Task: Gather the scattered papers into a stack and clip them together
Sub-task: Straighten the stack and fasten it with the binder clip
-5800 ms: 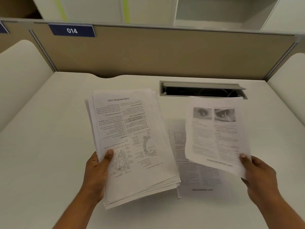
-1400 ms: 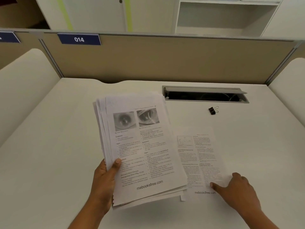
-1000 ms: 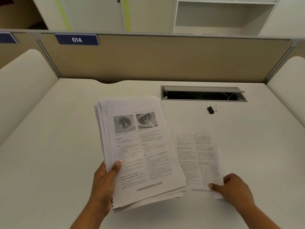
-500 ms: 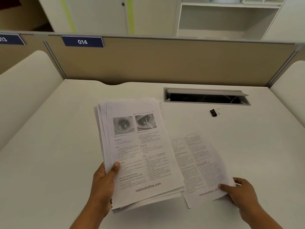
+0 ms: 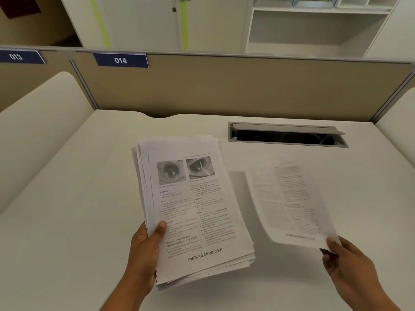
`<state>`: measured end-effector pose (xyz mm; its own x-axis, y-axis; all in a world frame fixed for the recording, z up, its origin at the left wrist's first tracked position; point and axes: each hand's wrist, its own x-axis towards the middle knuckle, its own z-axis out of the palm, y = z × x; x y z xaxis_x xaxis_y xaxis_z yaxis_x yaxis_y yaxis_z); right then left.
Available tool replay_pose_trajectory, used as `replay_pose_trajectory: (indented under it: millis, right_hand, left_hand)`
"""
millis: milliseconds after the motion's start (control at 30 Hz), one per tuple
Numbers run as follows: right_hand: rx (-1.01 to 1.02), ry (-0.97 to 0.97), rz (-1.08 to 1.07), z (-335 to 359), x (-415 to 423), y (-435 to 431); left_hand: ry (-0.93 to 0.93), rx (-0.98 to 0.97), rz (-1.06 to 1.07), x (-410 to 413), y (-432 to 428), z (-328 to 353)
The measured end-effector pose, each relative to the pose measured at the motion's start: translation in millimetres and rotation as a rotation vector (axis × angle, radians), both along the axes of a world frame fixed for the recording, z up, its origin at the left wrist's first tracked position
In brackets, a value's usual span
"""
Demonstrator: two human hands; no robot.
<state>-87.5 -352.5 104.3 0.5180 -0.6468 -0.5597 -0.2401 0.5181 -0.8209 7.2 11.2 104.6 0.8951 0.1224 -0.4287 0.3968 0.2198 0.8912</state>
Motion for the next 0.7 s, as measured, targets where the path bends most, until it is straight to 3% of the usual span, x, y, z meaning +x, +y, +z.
replay_pose_trajectory:
  millis: [133, 300, 700]
  right_hand:
    - [0.105, -0.076, -0.040, 10.4, 2.2, 4.1]
    - [0.123, -0.137, 0.118, 27.4, 6.2, 24.6]
    - [-0.051, -0.105, 0.508, 51.5, 19.5, 74.3]
  left_hand:
    - [0.002, -0.008, 0.006, 0.4, -0.2, 0.9]
    - [0.016, -0.028, -0.004, 1.8, -2.1, 1.8]
    - [0.019, -0.063, -0.089, 1.3, -17.4, 11.0]
